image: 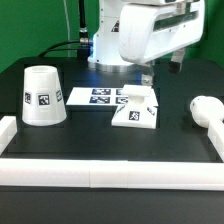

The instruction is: Assemble lamp

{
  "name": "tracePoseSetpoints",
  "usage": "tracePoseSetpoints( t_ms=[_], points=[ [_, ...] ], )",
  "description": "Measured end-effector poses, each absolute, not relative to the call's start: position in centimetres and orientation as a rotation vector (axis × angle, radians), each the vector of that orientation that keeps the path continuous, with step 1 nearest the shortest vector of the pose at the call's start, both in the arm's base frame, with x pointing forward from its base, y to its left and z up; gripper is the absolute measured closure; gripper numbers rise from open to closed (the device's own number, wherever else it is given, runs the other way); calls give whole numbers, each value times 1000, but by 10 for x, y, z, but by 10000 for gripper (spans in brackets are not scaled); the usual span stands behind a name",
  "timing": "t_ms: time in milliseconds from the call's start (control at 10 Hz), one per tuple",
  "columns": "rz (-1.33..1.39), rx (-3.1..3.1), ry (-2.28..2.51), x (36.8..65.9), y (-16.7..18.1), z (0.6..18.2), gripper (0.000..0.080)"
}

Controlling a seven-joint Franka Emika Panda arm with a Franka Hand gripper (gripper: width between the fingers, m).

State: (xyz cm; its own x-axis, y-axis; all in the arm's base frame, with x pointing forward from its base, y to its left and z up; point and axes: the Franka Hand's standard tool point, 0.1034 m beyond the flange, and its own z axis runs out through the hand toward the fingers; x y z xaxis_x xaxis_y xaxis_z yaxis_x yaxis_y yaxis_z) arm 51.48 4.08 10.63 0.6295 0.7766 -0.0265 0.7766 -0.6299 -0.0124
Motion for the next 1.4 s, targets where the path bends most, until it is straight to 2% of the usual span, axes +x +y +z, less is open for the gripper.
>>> tracePoseSetpoints(
  t_ms=[200,500,700,900,1400],
  points=[
    [-61,2850,1321,495,27,101,99],
    [-60,2882,1254,496,29,100,99],
    [-64,2990,978,493,28,99,99],
    [-101,3108,504,474,10,96,99],
    [-109,3165,-30,472,15,95,99]
  ],
)
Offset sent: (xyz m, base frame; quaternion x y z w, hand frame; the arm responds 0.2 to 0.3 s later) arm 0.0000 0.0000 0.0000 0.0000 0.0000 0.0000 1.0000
